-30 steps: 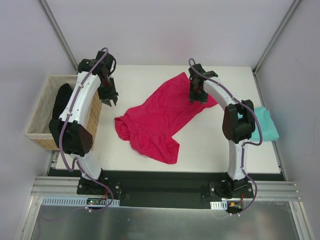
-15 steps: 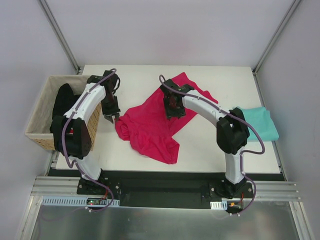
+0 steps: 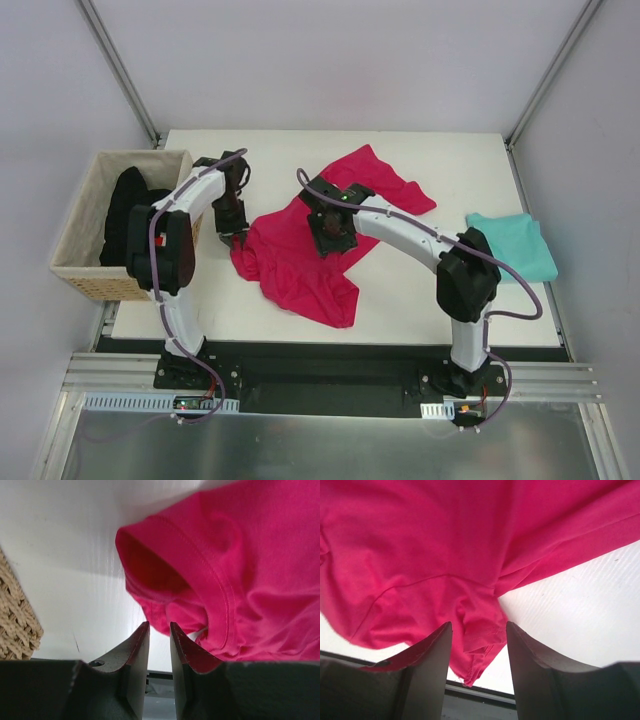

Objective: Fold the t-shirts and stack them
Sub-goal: Flatten out the tshirt

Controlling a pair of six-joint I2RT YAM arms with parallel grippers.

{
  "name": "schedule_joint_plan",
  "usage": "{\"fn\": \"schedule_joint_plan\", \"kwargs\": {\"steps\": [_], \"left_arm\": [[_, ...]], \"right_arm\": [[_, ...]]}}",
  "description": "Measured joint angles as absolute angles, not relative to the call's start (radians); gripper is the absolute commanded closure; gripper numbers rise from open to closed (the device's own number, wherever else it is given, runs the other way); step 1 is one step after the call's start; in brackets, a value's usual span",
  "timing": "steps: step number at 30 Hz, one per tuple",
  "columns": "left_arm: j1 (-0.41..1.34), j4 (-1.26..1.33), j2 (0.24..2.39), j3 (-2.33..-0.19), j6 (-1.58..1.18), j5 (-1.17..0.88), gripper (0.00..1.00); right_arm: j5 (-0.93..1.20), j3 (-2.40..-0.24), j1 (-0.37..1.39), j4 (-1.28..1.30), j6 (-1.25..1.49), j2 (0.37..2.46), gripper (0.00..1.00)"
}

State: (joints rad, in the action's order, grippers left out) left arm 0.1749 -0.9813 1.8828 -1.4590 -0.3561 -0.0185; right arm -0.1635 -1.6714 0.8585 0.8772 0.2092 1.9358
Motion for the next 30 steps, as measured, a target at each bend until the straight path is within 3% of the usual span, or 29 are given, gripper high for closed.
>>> {"fn": "schedule_joint_plan", "kwargs": {"steps": [22,25,26,30], "left_arm": [[0.175,-0.949,2.049,-1.568,-0.350,-0.018,0.76],[0.175,-0.949,2.060,-1.568,-0.350,-0.018,0.86],[0.175,-0.949,2.061,-1.568,-0.351,-0.018,1.00],[0.175,-0.948,2.062,-1.560,-0.352,-0.019,1.00]], "right_arm": [[-0.133,-1.671,0.910,0.887,0.194,1.871,0.49],[-0.133,-1.671,0.910,0.888,0.193,1.871,0.49],[-0.133,-1.671,0.910,0.888,0.193,1.871,0.49],[-0.133,-1.671,0.910,0.894,0.192,1.871,0.49]]}}
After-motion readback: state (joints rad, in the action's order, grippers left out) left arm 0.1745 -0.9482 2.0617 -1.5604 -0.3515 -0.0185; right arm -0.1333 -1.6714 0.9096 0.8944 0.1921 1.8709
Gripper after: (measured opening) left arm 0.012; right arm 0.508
